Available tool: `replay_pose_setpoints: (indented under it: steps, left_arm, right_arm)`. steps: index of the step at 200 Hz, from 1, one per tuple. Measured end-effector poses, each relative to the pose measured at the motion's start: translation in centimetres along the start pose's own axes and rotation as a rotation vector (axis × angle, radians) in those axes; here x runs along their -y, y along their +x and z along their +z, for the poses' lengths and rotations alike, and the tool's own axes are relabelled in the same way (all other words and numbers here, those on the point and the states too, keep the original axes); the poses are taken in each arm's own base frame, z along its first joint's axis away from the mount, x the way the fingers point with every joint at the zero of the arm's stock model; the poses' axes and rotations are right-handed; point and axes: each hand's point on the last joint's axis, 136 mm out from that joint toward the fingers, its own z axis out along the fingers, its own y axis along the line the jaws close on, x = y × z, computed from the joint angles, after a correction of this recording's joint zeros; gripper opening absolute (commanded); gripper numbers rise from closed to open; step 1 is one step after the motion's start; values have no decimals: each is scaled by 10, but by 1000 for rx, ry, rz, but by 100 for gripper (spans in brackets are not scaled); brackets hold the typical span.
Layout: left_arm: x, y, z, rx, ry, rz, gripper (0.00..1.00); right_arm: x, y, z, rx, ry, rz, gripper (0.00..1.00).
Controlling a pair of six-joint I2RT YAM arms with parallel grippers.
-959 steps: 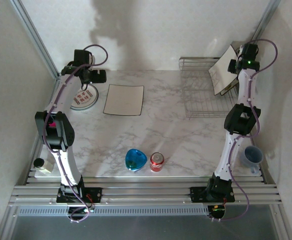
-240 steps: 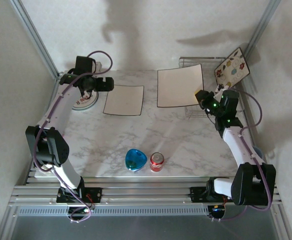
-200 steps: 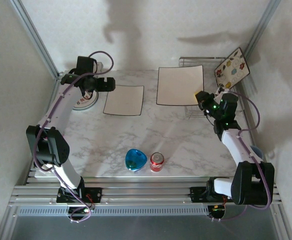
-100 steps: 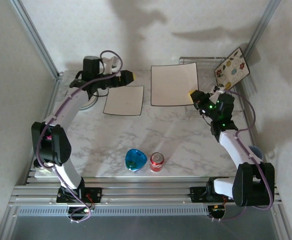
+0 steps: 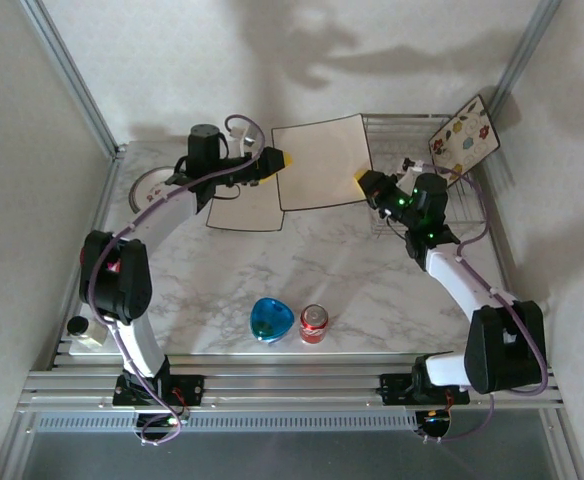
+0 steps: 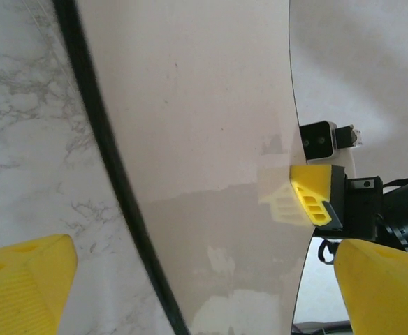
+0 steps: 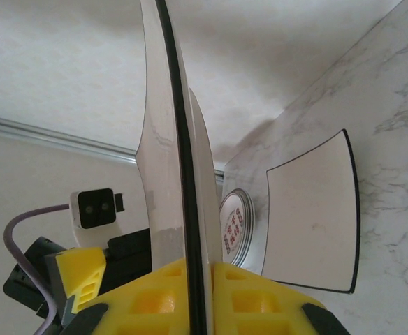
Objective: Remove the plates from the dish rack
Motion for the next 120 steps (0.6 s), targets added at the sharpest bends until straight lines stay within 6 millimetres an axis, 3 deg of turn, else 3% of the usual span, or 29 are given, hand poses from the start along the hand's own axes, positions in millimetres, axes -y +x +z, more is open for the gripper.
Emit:
replay_pose_setpoints:
  steps: [54,120]
  left_arm:
    - [4,0,6,-9,45,-20,40]
    - [-6,4,8,-37,56,-160,0]
  right_arm:
    - [-5,8,12,-33,-20,-7,0]
    - [-8,5,18,-43,-41,-38,0]
